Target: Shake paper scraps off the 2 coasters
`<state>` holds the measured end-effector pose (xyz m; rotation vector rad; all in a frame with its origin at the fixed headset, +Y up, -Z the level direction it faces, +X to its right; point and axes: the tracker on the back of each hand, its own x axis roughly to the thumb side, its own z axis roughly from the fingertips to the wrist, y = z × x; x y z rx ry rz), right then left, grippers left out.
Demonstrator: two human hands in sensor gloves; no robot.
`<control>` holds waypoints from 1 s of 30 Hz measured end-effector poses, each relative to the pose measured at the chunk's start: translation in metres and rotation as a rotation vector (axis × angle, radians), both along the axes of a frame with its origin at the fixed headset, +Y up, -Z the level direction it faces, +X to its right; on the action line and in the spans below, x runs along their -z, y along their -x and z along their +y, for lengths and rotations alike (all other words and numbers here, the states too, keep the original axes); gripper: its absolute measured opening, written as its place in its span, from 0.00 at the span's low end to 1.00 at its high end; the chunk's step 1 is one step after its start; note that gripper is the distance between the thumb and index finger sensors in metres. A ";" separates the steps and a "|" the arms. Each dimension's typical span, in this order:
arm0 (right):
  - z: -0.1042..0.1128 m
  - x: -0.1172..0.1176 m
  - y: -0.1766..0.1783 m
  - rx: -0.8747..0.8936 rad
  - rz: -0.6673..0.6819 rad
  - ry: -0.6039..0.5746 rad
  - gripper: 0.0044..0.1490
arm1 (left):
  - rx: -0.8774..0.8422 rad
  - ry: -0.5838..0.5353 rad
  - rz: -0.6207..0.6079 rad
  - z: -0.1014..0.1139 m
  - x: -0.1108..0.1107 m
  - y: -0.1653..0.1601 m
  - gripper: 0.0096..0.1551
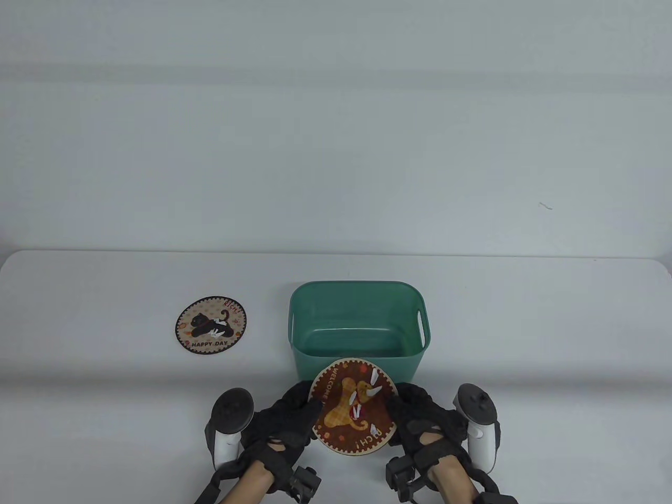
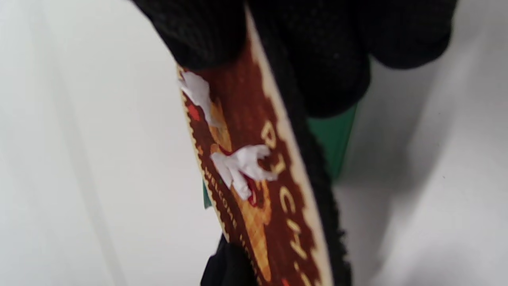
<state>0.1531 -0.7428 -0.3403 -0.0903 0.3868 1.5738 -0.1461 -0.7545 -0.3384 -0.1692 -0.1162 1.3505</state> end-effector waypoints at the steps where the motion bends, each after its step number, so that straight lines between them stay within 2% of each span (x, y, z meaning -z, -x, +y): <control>1: 0.000 0.000 0.001 -0.011 0.010 0.004 0.29 | 0.008 -0.002 0.010 0.001 0.000 0.001 0.31; 5: -0.001 0.002 0.003 -0.055 0.089 0.014 0.34 | 0.025 -0.012 0.016 0.004 0.003 0.006 0.27; 8: 0.007 0.011 0.002 -0.062 0.138 0.015 0.34 | 0.019 -0.034 0.025 0.014 0.008 0.008 0.25; 11: 0.031 0.028 0.000 -0.172 0.162 -0.069 0.30 | 0.045 -0.095 0.024 0.038 0.021 0.009 0.24; 14: 0.062 0.048 0.002 -0.274 0.109 -0.164 0.28 | 0.113 -0.170 0.059 0.069 0.036 0.011 0.24; 19: 0.107 0.082 0.007 -0.333 0.065 -0.244 0.27 | 0.172 -0.238 0.106 0.112 0.062 0.012 0.24; 25: 0.139 0.114 0.010 -0.420 0.011 -0.299 0.27 | 0.203 -0.245 0.134 0.142 0.094 0.010 0.23; 30: 0.149 0.130 0.010 -0.470 -0.032 -0.339 0.26 | 0.226 -0.228 0.155 0.152 0.117 0.006 0.23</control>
